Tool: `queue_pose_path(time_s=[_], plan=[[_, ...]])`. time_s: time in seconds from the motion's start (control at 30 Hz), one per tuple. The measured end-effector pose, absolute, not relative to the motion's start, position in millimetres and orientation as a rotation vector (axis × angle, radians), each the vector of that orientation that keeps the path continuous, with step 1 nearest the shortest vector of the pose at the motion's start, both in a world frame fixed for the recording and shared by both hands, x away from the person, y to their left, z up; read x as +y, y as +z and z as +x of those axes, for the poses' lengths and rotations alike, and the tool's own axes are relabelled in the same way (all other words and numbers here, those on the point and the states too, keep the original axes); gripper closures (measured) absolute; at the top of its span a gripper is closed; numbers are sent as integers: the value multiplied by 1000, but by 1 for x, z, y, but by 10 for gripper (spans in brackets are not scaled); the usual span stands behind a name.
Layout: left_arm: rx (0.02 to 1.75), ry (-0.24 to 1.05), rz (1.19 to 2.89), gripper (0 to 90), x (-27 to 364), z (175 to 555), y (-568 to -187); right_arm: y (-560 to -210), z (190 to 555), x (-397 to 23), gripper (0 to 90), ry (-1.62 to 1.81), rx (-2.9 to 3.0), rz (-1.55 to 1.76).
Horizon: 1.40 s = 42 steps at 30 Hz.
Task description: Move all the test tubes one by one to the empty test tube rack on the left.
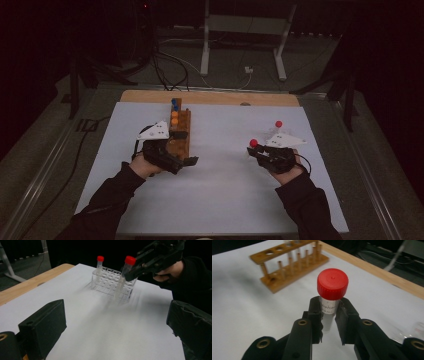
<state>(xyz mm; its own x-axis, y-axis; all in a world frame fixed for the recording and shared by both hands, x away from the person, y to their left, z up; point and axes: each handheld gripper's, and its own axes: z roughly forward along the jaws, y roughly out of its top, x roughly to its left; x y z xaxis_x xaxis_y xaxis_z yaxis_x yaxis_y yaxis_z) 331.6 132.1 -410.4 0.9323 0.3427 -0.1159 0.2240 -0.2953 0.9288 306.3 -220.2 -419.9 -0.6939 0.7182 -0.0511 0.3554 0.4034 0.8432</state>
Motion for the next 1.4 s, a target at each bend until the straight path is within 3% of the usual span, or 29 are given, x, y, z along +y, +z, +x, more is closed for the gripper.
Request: queue_pose_path(time_s=[0.6,1.4], plan=[[339,78,1895,78,102,327,-411,-427,293,-171,745,1263,2408,767],[264,64,1954,658,57,330,-423,-430,290,-160,745,1270,2446,728]])
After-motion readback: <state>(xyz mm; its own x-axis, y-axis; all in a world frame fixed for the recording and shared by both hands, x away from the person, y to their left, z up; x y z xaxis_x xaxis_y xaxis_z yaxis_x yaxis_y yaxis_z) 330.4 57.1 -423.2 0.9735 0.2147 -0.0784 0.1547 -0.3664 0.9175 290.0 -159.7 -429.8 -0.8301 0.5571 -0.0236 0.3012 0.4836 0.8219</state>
